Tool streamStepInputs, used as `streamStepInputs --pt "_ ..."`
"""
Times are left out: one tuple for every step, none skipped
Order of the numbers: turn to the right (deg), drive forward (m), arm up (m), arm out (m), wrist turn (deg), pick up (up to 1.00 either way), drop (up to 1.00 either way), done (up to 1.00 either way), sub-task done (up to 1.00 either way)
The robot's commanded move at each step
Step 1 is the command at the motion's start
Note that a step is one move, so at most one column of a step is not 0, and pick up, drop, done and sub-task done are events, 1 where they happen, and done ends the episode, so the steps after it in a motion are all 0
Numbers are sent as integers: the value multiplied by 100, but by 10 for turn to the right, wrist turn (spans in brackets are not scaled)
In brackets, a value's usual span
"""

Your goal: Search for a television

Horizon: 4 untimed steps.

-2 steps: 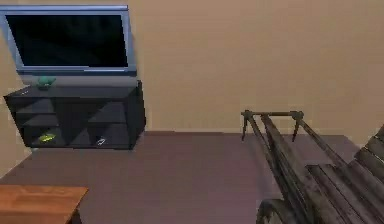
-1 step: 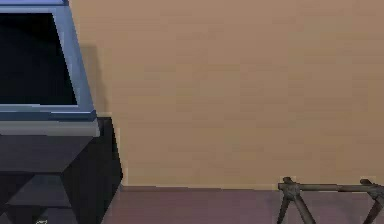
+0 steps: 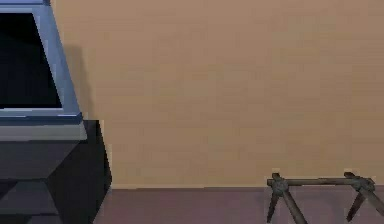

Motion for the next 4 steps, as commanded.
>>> streamStepInputs --pt "0 50 0 0 0 0 0 0 0" --pt "-450 0 0 0 0 0 0 0 0" --pt "-180 0 0 0 0 0 0 0 0" --pt "0 0 0 0 0 0 0 100 0"
